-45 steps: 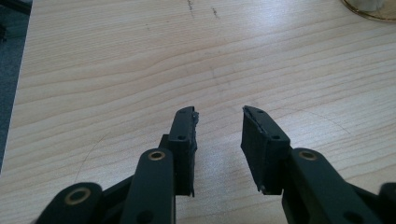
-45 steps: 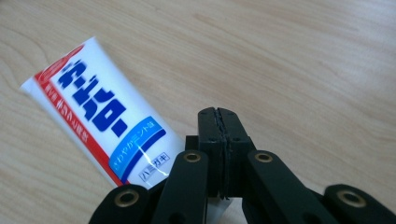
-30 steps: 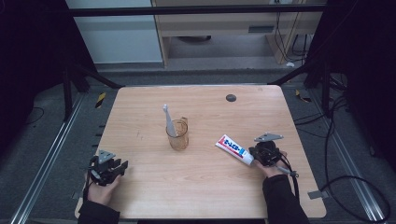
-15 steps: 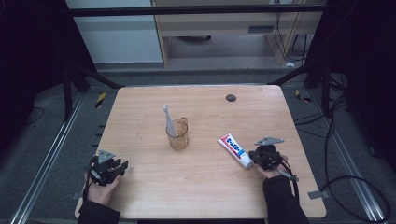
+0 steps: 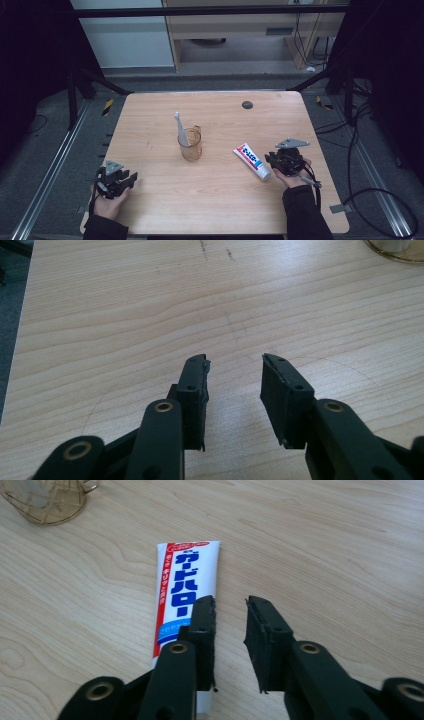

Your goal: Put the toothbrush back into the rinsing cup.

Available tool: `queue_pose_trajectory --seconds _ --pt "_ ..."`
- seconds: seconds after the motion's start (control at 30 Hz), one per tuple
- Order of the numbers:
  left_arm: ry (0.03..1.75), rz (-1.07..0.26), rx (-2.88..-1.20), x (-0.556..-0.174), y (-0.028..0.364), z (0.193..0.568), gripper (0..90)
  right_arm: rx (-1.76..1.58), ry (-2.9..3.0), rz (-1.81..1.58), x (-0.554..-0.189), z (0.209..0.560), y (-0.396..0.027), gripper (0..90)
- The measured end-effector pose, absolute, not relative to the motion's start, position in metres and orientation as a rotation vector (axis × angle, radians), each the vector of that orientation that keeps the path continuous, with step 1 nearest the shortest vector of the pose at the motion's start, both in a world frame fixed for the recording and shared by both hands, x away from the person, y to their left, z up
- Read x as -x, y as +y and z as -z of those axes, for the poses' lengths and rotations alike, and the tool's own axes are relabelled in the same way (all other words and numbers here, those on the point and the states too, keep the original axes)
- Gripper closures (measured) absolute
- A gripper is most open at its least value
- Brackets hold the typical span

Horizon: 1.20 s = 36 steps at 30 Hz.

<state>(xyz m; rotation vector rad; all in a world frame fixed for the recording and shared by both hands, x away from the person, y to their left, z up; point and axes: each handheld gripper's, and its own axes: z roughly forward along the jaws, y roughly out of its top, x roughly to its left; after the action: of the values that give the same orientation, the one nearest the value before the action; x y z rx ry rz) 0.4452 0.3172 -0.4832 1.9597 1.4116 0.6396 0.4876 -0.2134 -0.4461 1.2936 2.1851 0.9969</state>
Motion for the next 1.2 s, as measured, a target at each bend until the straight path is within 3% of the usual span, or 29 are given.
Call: queue_pose_trajectory --seconds 0.5,1.2 --pt "1.410 -0.639 -1.966 -0.446 0.317 0.484 60.2 -1.286 2.284 -0.951 -0.499 0.440 -0.194 53.0" --pt "1.405 -0.638 -1.972 -0.446 0.316 0.484 60.0 -1.276 2.389 -0.855 -0.517 0.446 -0.166 36.1"
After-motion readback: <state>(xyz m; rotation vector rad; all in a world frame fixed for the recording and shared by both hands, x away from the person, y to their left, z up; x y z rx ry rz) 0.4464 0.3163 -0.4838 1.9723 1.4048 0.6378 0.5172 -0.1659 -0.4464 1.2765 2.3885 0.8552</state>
